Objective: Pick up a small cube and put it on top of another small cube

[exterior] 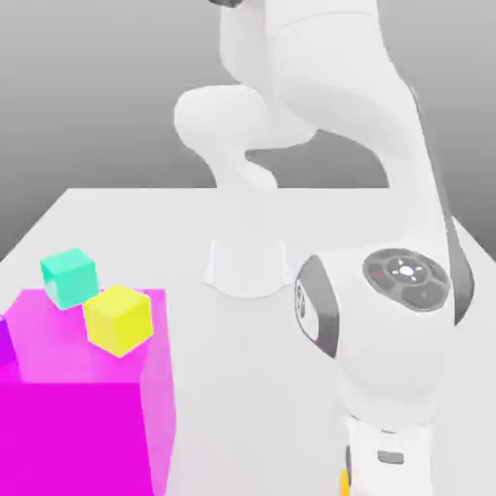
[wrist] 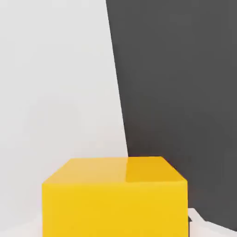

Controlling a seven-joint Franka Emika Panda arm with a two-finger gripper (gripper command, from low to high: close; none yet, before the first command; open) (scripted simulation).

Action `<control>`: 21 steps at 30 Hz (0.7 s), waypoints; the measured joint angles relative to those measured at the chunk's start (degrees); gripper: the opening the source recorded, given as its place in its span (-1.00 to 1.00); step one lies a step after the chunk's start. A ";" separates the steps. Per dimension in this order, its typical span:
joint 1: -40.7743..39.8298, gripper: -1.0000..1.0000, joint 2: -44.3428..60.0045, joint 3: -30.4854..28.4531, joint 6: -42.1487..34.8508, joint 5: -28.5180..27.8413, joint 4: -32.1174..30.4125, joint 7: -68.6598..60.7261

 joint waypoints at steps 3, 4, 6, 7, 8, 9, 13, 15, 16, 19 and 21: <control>-0.62 -1.00 -6.07 -3.25 -5.96 -0.78 -0.06 5.96; -1.03 -1.00 -8.13 -4.40 -8.05 -1.11 0.01 8.39; -1.86 -1.00 -12.27 -6.71 -12.25 -1.58 0.16 13.21; -2.44 -1.00 -14.35 -7.70 -14.36 -1.79 0.24 15.64; -3.25 -1.00 -16.43 -8.63 -16.47 -1.93 0.32 18.03; -4.67 -1.00 -18.52 -9.46 -18.57 -2.00 0.40 20.38; -9.97 -1.00 -26.73 -11.55 -26.93 -1.49 0.71 29.18; -11.79 -1.00 -30.68 -12.37 -31.10 -0.70 0.86 33.17; -12.63 -1.00 -32.59 -12.90 -33.14 -0.22 0.93 35.07; -13.58 -1.00 -32.97 -13.68 -30.70 0.60 -2.01 36.90; -13.75 1.00 -31.75 -13.87 -26.96 0.88 -4.56 36.92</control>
